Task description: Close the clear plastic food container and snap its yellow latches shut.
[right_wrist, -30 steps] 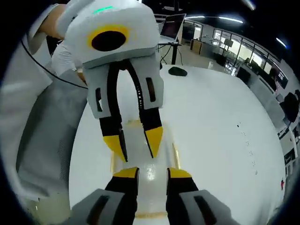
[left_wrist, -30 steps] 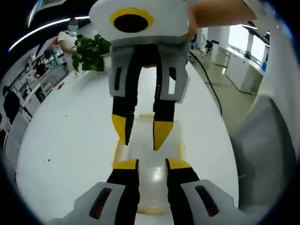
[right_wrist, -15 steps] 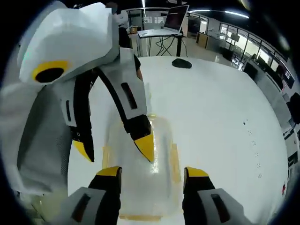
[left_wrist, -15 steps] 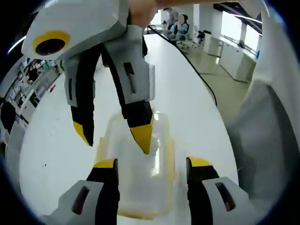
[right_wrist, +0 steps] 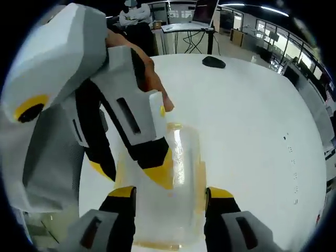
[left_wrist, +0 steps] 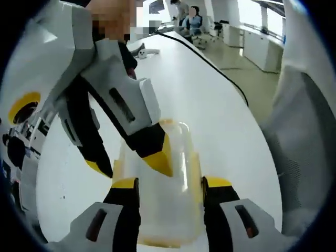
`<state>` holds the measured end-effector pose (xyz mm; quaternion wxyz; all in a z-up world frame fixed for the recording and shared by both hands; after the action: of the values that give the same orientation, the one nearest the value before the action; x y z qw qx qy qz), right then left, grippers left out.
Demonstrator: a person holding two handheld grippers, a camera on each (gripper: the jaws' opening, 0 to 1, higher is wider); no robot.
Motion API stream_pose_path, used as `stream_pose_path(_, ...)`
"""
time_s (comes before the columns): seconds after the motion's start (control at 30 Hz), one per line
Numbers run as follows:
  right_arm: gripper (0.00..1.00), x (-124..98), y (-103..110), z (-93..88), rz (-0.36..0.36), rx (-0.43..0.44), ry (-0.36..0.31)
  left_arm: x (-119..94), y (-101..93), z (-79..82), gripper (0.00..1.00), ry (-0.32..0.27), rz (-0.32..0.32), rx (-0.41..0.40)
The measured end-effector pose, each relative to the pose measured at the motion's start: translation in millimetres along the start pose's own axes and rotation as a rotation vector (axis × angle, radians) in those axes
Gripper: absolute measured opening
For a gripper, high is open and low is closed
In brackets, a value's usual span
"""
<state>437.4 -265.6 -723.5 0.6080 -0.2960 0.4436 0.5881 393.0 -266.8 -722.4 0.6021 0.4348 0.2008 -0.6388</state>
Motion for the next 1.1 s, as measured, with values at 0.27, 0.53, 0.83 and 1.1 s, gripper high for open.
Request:
stream_pose_path(0.27, 0.50, 1.3, -1.7, 1.5, 0.001, -0.003, 0.041, 0.9, 0.9, 0.3, 0.42, 0.007, 0.003, -0.006)
stream_pose_path(0.53, 0.51, 4.9, -1.6, 2.3, 0.019, -0.014, 0.146, 1.0, 2.0, -0.2, 0.42, 0.024, -0.002, -0.028)
stream_pose_path(0.83, 0.51, 9.9, -0.2, -4.7, 0.140, 0.061, 0.210, 1.5, -0.7, 1.0, 0.41, 0.058, -0.017, -0.010)
stream_pose_path(1.1, 0.48, 13.7, 0.4, -5.8, 0.197, 0.062, 0.239, -1.9, -4.8, 1.9, 0.40, 0.049, -0.009, -0.001)
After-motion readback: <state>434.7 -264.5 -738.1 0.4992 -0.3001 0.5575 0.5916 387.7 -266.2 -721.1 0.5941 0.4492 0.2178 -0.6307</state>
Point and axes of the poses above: the point that each gripper's makers call its tool centre point, and the gripper's own axes: x roughly forward along the fingers, y roughly to its left, z roughly out of its top, the point moved 1 cm from there along -x, roughly backward along the fingers, and after that the axes turned 7 degrees about x, right-handed, at the moved point
